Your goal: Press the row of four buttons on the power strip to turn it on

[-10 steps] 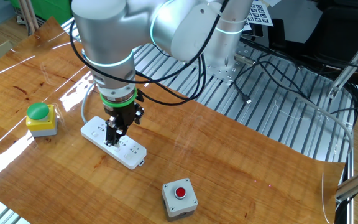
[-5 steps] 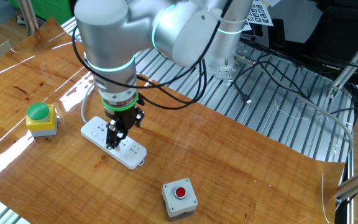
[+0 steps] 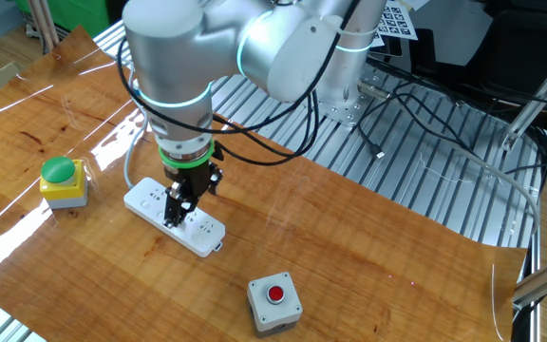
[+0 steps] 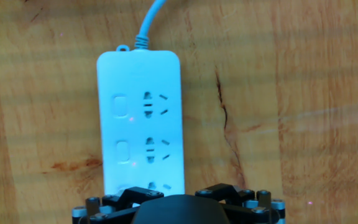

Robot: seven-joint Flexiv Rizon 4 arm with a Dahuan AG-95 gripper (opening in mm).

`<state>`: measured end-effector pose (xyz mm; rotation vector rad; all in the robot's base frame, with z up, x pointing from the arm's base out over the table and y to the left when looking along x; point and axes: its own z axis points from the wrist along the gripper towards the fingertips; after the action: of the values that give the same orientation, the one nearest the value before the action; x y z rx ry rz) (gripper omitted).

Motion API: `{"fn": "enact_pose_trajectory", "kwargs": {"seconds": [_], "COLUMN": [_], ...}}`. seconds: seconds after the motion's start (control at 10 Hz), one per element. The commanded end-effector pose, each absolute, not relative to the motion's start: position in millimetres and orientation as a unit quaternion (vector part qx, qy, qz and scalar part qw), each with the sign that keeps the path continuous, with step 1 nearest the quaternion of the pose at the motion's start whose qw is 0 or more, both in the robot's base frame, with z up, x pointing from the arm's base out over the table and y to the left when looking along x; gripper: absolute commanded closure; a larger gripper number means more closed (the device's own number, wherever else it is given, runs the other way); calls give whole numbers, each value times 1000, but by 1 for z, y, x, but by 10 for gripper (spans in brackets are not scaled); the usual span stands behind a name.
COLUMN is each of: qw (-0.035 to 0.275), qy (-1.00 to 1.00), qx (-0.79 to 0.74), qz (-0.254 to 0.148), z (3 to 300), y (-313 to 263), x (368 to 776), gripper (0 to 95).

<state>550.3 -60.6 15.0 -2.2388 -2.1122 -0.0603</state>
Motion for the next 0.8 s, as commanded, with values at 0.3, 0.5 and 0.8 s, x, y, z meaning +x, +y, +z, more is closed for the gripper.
{"fn": "enact_pose_trajectory", "kwargs": {"seconds": [0.3, 0.5, 0.8], "qw": [37, 38, 36], "qy": [-679, -676, -673], "qx": [-734, -736, -738], "qz": [-12, -15, -20], "z": [31, 34, 33], "y": [-49, -45, -39], "x": [549, 548, 546], "gripper": [0, 0, 0]}}
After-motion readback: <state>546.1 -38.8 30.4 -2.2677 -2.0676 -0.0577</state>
